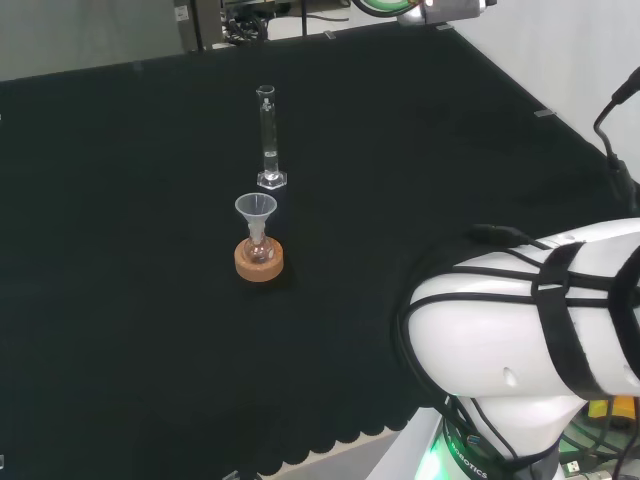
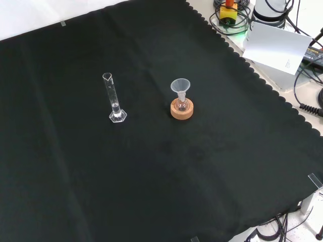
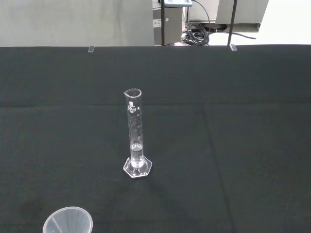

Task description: Pick up the graduated cylinder.

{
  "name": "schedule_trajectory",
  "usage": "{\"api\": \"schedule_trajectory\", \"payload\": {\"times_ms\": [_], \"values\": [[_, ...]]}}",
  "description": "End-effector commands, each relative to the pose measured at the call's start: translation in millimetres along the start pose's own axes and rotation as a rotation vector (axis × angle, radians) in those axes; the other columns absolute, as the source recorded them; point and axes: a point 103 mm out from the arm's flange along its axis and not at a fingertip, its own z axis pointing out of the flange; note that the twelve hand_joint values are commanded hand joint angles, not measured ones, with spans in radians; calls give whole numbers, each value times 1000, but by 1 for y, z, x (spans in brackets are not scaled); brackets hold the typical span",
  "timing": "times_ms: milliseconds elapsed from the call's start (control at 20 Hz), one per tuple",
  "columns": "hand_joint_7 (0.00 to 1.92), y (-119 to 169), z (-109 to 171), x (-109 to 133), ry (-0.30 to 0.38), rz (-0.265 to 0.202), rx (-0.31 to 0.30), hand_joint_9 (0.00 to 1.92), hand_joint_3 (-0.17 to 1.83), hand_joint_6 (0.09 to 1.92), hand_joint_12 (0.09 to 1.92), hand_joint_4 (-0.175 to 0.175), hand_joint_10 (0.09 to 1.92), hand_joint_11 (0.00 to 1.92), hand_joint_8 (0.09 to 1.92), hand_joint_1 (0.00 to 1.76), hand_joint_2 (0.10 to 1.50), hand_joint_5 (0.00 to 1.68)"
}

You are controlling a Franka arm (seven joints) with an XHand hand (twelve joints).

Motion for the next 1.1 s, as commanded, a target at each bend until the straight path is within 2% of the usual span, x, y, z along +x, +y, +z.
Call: {"api": "schedule_trajectory", "payload": {"times_ms": [50,200,450,900,1100], "values": [[1,0,0,0,-6,1,-9,388,-23,87,1392,-31,87,11,341,235,1284,167],[0,-1,-1,1,-2,3,-12,368,9,87,1387,-25,87,13,281,108,1352,156],[0,-1,0,7,-11,11,-14,369,12,87,1387,-25,87,12,272,94,1360,156],[0,22,29,-21,8,82,28,374,10,87,1389,-26,87,10,280,109,1355,164],[0,47,50,-31,15,91,53,375,9,87,1389,-27,87,9,285,117,1353,167]]}}
